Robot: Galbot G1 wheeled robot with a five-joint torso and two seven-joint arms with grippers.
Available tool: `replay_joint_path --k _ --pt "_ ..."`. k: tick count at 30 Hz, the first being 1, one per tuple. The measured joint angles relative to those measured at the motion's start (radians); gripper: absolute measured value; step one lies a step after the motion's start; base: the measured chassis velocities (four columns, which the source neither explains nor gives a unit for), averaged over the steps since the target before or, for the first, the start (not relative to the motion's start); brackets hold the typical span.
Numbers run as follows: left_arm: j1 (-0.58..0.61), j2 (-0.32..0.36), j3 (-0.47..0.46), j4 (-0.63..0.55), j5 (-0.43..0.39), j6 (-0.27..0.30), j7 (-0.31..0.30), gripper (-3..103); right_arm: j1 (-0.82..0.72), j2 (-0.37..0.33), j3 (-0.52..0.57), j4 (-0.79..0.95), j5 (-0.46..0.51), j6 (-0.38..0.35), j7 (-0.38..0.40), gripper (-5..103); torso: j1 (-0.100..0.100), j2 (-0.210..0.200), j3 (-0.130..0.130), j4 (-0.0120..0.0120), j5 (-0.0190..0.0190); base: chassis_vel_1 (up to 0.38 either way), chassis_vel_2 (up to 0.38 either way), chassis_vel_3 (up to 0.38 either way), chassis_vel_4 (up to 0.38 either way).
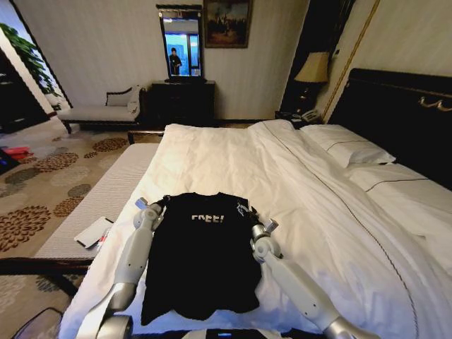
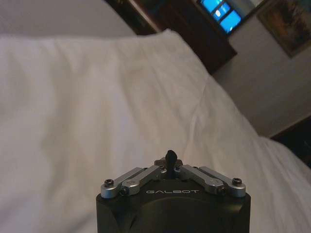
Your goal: Fold the clothes on the bed.
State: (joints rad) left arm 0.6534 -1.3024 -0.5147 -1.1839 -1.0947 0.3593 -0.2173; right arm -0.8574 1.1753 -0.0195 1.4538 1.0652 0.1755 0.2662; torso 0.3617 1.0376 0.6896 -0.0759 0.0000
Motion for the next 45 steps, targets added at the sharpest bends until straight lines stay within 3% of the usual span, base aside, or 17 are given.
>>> replay_joint_path --k 6,13,29,37,41,44,45 --pt "-0.036 0.033 0.018 0.019 -0.009 -0.007 0.0 0 0.136 0.041 -0.039 -0.088 0.084 -0.029 -0.005 100 0.0 0.0 0.0 0.0008 -0.0001 0.0 0.0 0.0 0.0" --pt "-0.039 0.035 0.035 0.025 0.004 -0.01 0.005 0 0.236 0.092 -0.096 -0.259 0.08 -0.046 -0.054 100 0.0 0.0 0.0 0.0003 0.0 0.0 0.0 0.0 0.0" --pt "-0.027 0.044 0.038 0.024 0.008 -0.014 0.01 0 0.238 0.105 -0.088 -0.342 0.008 -0.046 -0.027 100 0.0 0.0 0.0 0.0004 0.0 0.0 0.0 0.0 0.0" --pt "-0.022 0.044 0.042 0.013 0.008 -0.014 0.006 0 0.249 0.115 -0.088 -0.373 0.051 -0.07 -0.02 103 0.0 0.0 0.0 0.0003 0.0 0.0 0.0 0.0 0.0" --pt "-0.021 0.045 0.042 0.011 0.008 -0.014 0.004 0 0.265 0.127 -0.087 -0.399 0.101 -0.079 -0.02 90 0.0 0.0 0.0 0.0004 0.0 0.0 0.0 0.0 0.0" --pt "-0.021 0.044 0.042 0.011 0.008 -0.014 0.004 0 0.267 0.129 -0.088 -0.404 0.107 -0.079 -0.021 90 0.0 0.0 0.0 0.0005 0.0 0.0 0.0 0.0 0.0" --pt "-0.021 0.043 0.041 0.012 0.008 -0.014 0.004 0 0.269 0.131 -0.088 -0.407 0.109 -0.079 -0.024 80 0.0 0.0 0.0 0.0004 0.0 0.0 0.0 0.0 0.0"
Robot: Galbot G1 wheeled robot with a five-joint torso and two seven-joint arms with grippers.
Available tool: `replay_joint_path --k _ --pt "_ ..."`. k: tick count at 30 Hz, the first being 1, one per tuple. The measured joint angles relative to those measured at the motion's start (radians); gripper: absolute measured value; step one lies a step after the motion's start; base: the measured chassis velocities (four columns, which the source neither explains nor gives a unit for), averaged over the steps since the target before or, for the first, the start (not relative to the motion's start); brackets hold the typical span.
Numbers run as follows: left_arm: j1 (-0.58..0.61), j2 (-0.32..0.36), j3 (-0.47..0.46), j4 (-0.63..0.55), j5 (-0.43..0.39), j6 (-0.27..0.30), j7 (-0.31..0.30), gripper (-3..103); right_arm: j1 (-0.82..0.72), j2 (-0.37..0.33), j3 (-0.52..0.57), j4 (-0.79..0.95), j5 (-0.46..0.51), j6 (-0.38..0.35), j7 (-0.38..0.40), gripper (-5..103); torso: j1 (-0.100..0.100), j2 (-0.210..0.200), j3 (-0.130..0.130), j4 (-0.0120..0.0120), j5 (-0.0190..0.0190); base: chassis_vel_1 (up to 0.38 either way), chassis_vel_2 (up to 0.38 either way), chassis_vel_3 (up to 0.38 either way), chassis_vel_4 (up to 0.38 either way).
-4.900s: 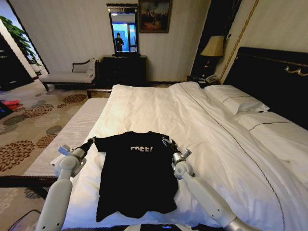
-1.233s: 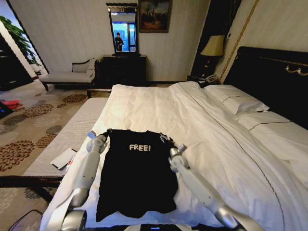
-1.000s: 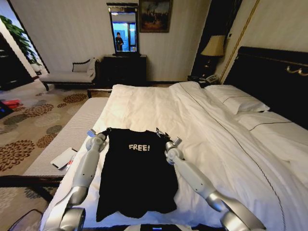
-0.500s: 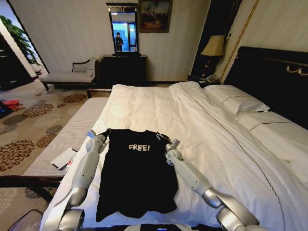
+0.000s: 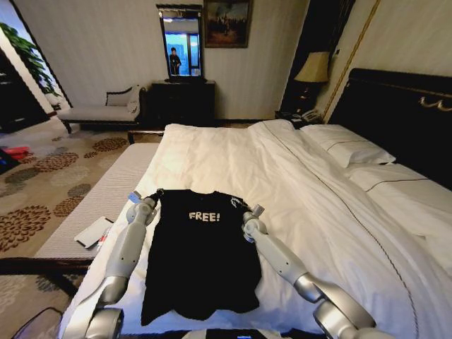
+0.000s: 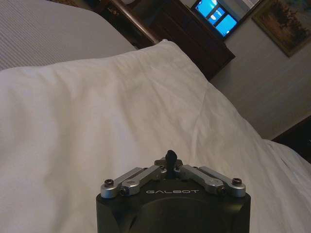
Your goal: Fold the clothes on the bed.
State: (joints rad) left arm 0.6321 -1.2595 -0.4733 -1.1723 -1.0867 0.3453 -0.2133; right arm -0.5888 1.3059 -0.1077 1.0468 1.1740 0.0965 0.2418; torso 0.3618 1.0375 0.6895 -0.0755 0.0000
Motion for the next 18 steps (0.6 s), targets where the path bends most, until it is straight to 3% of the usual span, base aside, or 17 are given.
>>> replay_joint_path --k 1,4,5,7,9,13,15,17,18 --pt "0.0 -0.001 0.0 0.001 0.001 0.0 0.0 0 0.001 0.001 -0.001 -0.003 0.0 0.0 -0.003 69 0.0 0.0 0.0 -0.0001 0.0 0.0 0.0 0.0 0.0" --pt "0.0 -0.001 -0.001 0.003 0.001 0.0 0.0 0 0.002 0.002 -0.002 -0.005 0.001 0.001 -0.007 69 0.0 0.0 0.0 0.0 0.0 0.0 0.0 0.0 0.0" --pt "-0.001 -0.001 -0.001 0.004 0.002 -0.001 0.0 0 0.002 0.003 -0.002 -0.005 0.001 0.001 -0.01 58 0.0 0.0 0.0 0.0 0.0 0.0 0.0 0.0 0.0" --pt "-0.002 -0.001 -0.001 0.006 0.003 -0.001 0.0 0 0.002 0.003 -0.002 -0.006 0.003 0.004 -0.019 47 0.0 0.0 0.0 0.0 0.0 0.0 0.0 0.0 0.0" --pt "-0.003 -0.001 -0.001 0.007 0.004 -0.001 0.0 0 0.002 0.004 -0.002 -0.006 0.003 0.006 -0.022 47 0.0 0.0 0.0 0.0 0.0 0.0 0.0 0.0 0.0" --pt "-0.003 0.003 0.001 0.008 0.004 -0.001 0.0 0 0.002 0.004 -0.002 -0.008 0.0 0.02 -0.039 25 0.0 0.0 0.0 -0.0001 0.0 0.0 0.0 0.0 0.0" --pt "-0.003 0.004 0.001 0.008 0.004 -0.001 0.0 0 0.003 0.004 -0.002 -0.009 -0.001 0.022 -0.041 25 0.0 0.0 0.0 -0.0001 0.0 0.0 0.0 0.0 0.0" --pt "-0.003 0.007 0.001 0.007 0.004 -0.001 0.0 0 0.007 0.004 -0.002 -0.012 -0.006 0.029 -0.042 14 0.0 0.0 0.0 0.0 0.0 0.0 0.0 0.0 0.0" --pt "-0.003 0.007 0.001 0.007 0.004 -0.001 0.0 0 0.007 0.004 -0.002 -0.012 -0.006 0.029 -0.042 14 0.0 0.0 0.0 0.0 0.0 0.0 0.0 0.0 0.0"
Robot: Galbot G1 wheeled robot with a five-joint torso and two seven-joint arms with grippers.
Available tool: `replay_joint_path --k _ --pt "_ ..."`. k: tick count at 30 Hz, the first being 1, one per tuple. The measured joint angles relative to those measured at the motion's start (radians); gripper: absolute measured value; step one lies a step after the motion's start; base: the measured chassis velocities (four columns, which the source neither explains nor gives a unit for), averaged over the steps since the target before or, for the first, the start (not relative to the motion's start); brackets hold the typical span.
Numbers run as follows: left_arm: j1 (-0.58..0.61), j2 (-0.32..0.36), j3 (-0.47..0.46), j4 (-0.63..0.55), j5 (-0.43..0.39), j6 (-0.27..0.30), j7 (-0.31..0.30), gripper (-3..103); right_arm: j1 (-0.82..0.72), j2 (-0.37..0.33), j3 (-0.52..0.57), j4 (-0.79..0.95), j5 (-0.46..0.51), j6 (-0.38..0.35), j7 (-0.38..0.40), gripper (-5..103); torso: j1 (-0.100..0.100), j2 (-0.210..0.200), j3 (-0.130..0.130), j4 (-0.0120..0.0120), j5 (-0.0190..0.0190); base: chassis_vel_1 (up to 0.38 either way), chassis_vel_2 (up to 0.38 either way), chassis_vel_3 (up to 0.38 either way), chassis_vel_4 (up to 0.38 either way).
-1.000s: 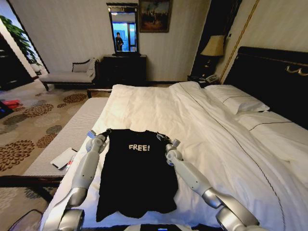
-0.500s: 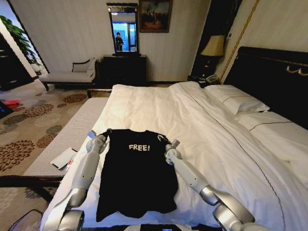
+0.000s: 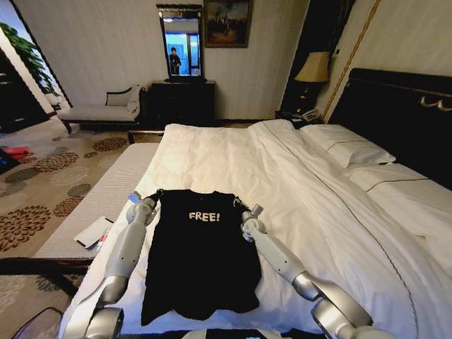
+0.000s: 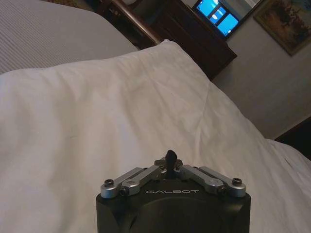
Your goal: Fold the clothes on the bed.
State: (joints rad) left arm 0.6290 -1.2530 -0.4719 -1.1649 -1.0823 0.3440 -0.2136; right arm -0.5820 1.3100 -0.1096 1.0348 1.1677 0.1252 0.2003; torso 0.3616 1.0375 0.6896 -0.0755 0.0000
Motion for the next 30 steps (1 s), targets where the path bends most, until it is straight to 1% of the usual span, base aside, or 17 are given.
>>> replay_joint_path --k 2,3,9,11,13,17,18,22,23,30 --pt "0.0 0.005 0.001 -0.002 0.0 -0.001 0.0 0 0.006 0.001 0.002 -0.002 -0.005 0.009 0.0 3 0.0 0.0 0.0 0.0 0.0001 0.0 0.0 0.0 0.0" --pt "0.0 0.007 0.001 -0.004 -0.001 -0.001 0.0 0 0.009 0.001 0.004 -0.002 -0.006 0.014 0.0 2 0.0 0.0 0.0 -0.0001 0.0001 0.0 0.0 0.0 0.0" --pt "0.001 0.026 0.002 -0.025 -0.01 -0.007 -0.002 0 0.025 0.003 0.017 0.01 -0.009 0.031 0.0 0 0.0 0.0 0.0 -0.0001 0.0 0.0 0.0 0.0 0.0" --pt "0.002 0.047 0.002 -0.06 -0.027 -0.018 -0.004 0 0.036 -0.002 0.023 0.042 -0.016 0.051 -0.005 0 0.0 0.0 0.0 0.0001 0.0 0.0 0.0 0.0 0.0" --pt "0.002 0.05 0.002 -0.065 -0.03 -0.019 -0.004 0 0.037 -0.004 0.023 0.048 -0.017 0.054 -0.006 0 0.0 0.0 0.0 0.0001 0.0 0.0 0.0 0.0 0.0" --pt "-0.009 0.107 0.008 -0.167 -0.077 -0.041 -0.019 0 0.062 -0.027 0.025 0.14 -0.017 0.096 -0.041 0 0.0 0.0 0.0 0.0002 0.0001 0.0 0.0 0.0 0.0" --pt "-0.009 0.107 0.008 -0.167 -0.077 -0.041 -0.019 0 0.062 -0.027 0.025 0.14 -0.017 0.096 -0.041 0 0.0 0.0 0.0 0.0002 0.0001 0.0 0.0 0.0 0.0" --pt "-0.031 0.14 0.012 -0.221 -0.121 -0.076 -0.019 0 0.089 -0.046 0.023 0.2 -0.009 0.128 -0.066 0 0.0 0.0 0.0 -0.0002 0.0001 0.0 0.0 0.0 0.0" --pt "-0.031 0.14 0.012 -0.221 -0.121 -0.076 -0.019 0 0.089 -0.046 0.023 0.2 -0.009 0.128 -0.066 0 0.0 0.0 0.0 -0.0002 0.0001 0.0 0.0 0.0 0.0" --pt "-0.032 0.176 0.013 -0.274 -0.155 -0.101 0.004 0 0.114 -0.06 0.022 0.246 0.014 0.162 -0.091 0 0.0 0.0 0.0 0.0 0.0 0.0 0.0 0.0 0.0"
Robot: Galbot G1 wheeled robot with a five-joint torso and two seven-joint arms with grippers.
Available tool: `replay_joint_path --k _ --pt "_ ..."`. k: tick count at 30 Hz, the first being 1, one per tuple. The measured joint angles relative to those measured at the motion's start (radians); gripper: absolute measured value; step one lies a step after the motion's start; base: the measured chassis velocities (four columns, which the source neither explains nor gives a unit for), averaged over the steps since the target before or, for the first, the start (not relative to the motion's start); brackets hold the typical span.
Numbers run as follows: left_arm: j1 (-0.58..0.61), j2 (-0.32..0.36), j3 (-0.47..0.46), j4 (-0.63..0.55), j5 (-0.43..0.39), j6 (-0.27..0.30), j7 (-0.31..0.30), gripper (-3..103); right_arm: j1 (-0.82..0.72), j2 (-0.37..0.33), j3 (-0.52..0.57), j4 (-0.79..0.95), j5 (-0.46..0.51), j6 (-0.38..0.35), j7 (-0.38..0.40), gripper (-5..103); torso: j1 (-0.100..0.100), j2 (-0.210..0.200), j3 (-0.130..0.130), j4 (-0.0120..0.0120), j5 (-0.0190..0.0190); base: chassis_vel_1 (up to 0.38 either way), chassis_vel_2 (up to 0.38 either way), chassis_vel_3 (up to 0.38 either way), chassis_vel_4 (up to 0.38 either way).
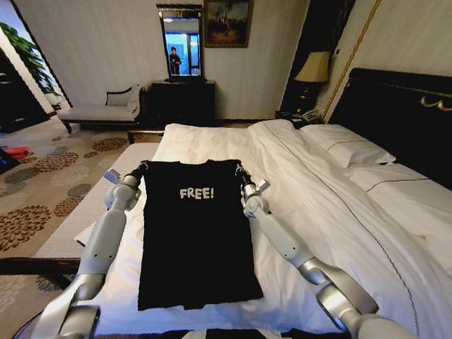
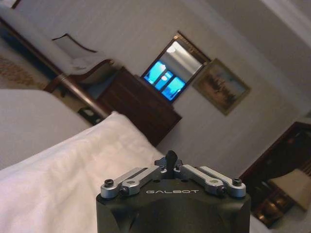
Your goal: Fold the clothes on the bed.
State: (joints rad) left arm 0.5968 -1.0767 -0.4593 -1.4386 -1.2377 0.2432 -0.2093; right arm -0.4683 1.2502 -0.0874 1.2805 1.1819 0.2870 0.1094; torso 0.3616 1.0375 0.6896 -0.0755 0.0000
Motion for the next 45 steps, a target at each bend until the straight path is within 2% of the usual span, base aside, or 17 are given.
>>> replay_joint_path --k 6,11,16,19,20,21,26,27,30,32,34,45 --pt "-0.013 0.04 0.004 -0.016 -0.028 -0.017 0.023 0 0.035 -0.008 0.0 0.004 0.036 0.011 -0.004 0 0.0 0.0 0.0 0.0 0.0 0.0 0.0 0.0 0.0" --pt "-0.011 0.068 0.005 -0.042 -0.052 -0.022 0.025 0 0.047 -0.022 -0.007 0.013 0.043 0.011 0.035 0 0.0 0.0 0.0 0.0 0.0002 0.0 0.0 0.0 0.0" --pt "0.058 0.091 -0.016 -0.104 -0.065 -0.022 0.023 0 0.011 -0.077 -0.016 0.07 0.043 0.004 0.064 0 0.0 0.0 0.0 0.0001 0.0001 0.0 0.0 0.0 0.0" --pt "0.179 0.112 -0.061 -0.208 -0.077 -0.021 0.018 0 -0.058 -0.16 -0.021 0.155 0.043 -0.012 0.097 0 0.0 0.0 0.0 -0.0001 -0.0001 0.0 0.0 0.0 0.0" --pt "0.233 0.121 -0.083 -0.248 -0.079 -0.019 0.018 0 -0.088 -0.19 -0.021 0.19 0.043 -0.02 0.116 0 0.0 0.0 0.0 -0.0009 0.0005 0.0 0.0 0.0 0.0" --pt "0.233 0.121 -0.083 -0.248 -0.079 -0.019 0.018 0 -0.088 -0.19 -0.021 0.19 0.043 -0.02 0.116 0 0.0 0.0 0.0 -0.0009 0.0005 0.0 0.0 0.0 0.0" --pt "0.526 0.143 -0.201 -0.417 -0.067 -0.012 0.022 0 -0.252 -0.294 -0.013 0.349 0.036 -0.043 0.174 0 0.0 0.0 0.0 0.0005 0.0005 0.0 0.0 0.0 0.0" --pt "0.526 0.143 -0.201 -0.417 -0.067 -0.012 0.022 0 -0.252 -0.294 -0.013 0.349 0.036 -0.043 0.174 0 0.0 0.0 0.0 0.0005 0.0005 0.0 0.0 0.0 0.0" --pt "0.675 0.138 -0.245 -0.468 -0.02 -0.011 0.02 0 -0.368 -0.325 -0.001 0.423 0.026 -0.05 0.198 0 0.0 0.0 -0.001 -0.0002 0.0002 0.0 0.0 0.0 0.0" --pt "0.706 0.134 -0.249 -0.474 -0.005 -0.011 0.018 0 -0.391 -0.329 0.001 0.436 0.021 -0.051 0.204 0 0.0 0.0 0.0 -0.0002 0.0003 0.0 0.0 0.0 0.0" --pt "0.802 0.111 -0.257 -0.493 0.056 -0.012 0.008 0 -0.468 -0.334 0.005 0.47 -0.003 -0.056 0.231 0 0.0 0.0 0.0 0.0002 0.0001 0.0 0.0 0.0 0.0" --pt "1.001 0.056 -0.259 -0.556 0.189 -0.002 0.005 0 -0.655 -0.352 0.015 0.544 -0.043 -0.072 0.265 0 0.0 0.0 0.0 0.0 0.0002 0.0 0.0 0.0 0.0"
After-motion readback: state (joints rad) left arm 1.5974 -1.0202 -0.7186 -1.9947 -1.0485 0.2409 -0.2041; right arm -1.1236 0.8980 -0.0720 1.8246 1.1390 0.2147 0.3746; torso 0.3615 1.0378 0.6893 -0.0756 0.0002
